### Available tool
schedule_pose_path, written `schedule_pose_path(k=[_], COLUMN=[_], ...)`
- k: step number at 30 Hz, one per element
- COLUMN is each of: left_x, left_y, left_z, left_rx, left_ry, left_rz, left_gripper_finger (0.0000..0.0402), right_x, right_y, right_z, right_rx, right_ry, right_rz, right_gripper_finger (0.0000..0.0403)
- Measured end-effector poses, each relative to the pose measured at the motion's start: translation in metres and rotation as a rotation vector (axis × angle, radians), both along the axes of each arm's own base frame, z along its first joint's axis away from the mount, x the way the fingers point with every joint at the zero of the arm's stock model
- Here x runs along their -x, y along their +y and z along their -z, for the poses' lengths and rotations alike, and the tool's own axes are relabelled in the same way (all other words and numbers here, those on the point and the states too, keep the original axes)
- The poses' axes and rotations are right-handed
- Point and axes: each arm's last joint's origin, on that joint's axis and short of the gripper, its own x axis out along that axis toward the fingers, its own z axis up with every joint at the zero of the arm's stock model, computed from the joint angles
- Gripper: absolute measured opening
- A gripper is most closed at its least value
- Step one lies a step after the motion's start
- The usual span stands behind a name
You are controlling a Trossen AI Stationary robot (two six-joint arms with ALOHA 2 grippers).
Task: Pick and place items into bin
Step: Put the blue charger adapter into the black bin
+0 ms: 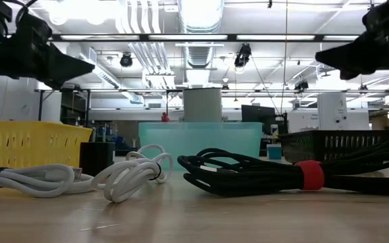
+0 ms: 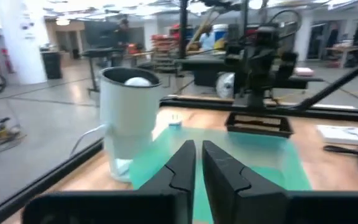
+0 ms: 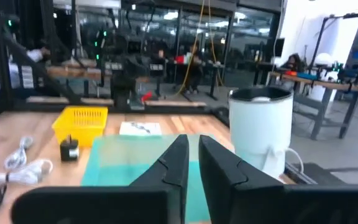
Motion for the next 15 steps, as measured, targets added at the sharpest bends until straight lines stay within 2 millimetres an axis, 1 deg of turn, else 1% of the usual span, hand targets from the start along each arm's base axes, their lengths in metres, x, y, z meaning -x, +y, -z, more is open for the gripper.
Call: schedule_pose_path(k=[3,8,12,15], left_x=[-0.002,-0.007,-0.012,-0.013], left_y=[0.0,0.0,0.0,0.001], left_z=[-0.003,-0.012,-0.018,-0.026], left_rx=[-0.023,-0.074,-0.078,-0.087], left_ry=[-0.019,-0.091,-0.153,-0.227], left_rz=[0.002,0.001,-0.001,-0.017], left_gripper_finger=[0.0054,0.0137,0.0187,0.0203], right_x=[-0.002,-0.007,-0.013,-0.019], right_y=[0.0,-0.002,-0.003,-0.004], right_z=[-0.001,-0.001,-0.019,-0.038], right_rx=[0.002,-0.015,-0.019,-0.013], right_ry=[-0.001,0.05,0.067,0.079], right_rz=[0.002,0.064,0.101,0.16], right_gripper_finger=[0.0059,0.0113,0.0149,0.0165])
